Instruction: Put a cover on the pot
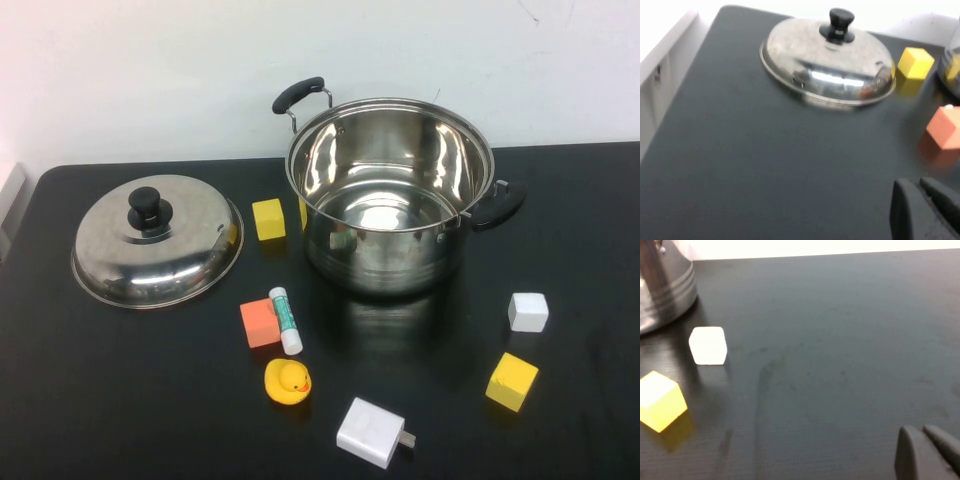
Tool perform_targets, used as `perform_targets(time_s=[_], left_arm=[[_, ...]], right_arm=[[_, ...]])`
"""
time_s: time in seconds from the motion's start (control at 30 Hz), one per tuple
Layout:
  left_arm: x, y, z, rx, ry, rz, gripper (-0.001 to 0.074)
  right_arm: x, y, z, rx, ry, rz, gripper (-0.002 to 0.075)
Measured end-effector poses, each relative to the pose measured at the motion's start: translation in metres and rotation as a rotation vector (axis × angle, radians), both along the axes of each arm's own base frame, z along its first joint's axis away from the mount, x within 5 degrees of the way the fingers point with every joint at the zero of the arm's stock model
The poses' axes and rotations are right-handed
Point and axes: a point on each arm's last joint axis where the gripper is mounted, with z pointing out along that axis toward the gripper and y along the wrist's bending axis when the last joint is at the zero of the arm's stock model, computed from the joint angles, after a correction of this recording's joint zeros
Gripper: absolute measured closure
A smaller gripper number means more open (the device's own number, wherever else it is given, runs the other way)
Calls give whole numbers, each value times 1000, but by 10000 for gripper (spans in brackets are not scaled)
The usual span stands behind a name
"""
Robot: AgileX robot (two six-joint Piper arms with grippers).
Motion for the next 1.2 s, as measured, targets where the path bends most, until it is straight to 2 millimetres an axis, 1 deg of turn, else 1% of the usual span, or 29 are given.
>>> perform_targets(time_s=[0.1, 0.37, 0.5, 0.57, 0.9, 1.03, 1.07, 1.13, 1.2], left_arm=[[1, 1, 5, 16, -63, 5, 736], [1, 2, 41, 13, -456, 21, 736], [-2, 2, 52, 6, -589, 27, 736], [-3, 3, 56, 4, -631, 29, 736], [-7, 4, 63, 11, -720, 50, 736], [-8, 11, 68, -87, -735, 119, 736], [-9, 13, 74, -102, -733, 139, 736], [-14, 17, 95, -118, -753, 176, 736], [-21, 20, 124, -97, -793, 215, 736]], right_arm=[[0, 0, 0, 0, 0, 0, 728], [0, 0, 0, 0, 0, 0, 728], [0, 0, 0, 0, 0, 0, 728], [0, 0, 0, 0, 0, 0, 728], [0, 0, 0, 0, 0, 0, 728], [0, 0, 0, 0, 0, 0, 728], [0, 0, 0, 0, 0, 0, 728], [0, 0, 0, 0, 0, 0, 728], [0, 0, 0, 0, 0, 0, 728]])
